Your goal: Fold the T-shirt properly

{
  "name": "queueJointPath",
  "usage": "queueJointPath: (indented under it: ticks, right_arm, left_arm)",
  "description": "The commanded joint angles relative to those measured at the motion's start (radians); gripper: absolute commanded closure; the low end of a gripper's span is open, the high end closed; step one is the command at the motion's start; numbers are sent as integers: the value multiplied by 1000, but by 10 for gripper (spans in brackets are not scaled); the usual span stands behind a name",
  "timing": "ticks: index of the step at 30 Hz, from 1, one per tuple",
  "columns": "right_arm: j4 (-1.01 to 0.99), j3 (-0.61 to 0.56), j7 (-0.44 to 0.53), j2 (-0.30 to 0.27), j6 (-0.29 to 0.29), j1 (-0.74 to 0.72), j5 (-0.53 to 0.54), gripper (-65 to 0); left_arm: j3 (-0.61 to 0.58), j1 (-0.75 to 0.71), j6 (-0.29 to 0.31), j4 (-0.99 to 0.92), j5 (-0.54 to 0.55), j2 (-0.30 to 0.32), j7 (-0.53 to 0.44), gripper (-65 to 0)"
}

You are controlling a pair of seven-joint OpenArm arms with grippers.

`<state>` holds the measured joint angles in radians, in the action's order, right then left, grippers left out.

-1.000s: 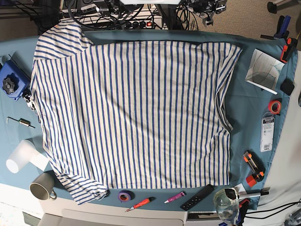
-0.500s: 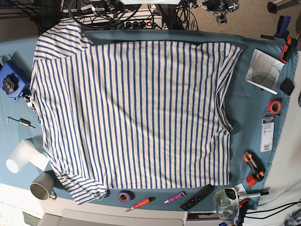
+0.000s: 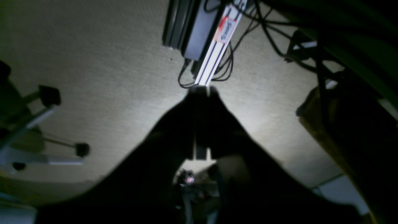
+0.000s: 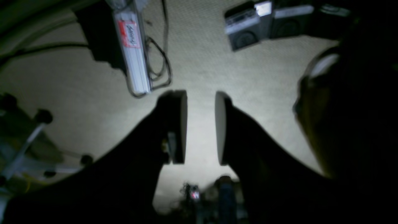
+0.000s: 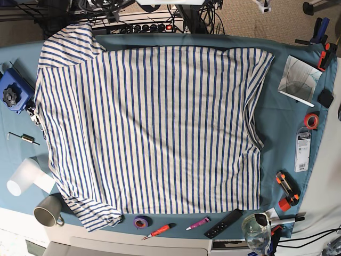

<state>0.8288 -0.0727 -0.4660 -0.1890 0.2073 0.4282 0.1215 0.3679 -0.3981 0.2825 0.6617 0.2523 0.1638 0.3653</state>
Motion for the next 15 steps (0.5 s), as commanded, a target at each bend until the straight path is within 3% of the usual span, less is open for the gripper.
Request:
queueJointPath:
  ticks: [1,5,15]
  right_arm:
    - [40,2,-11,-17,5,31,2,-165]
    - [190,2,-38,-49,5,139,2,-165]
    - [505,2,-108,-63,5,380,2,-165]
  left_arm:
    - [1,-35,8,37,11,11,20,0]
    - [1,-137,7,188,80,14,84,0]
    - [2,-401,8,575,93,14,92,0]
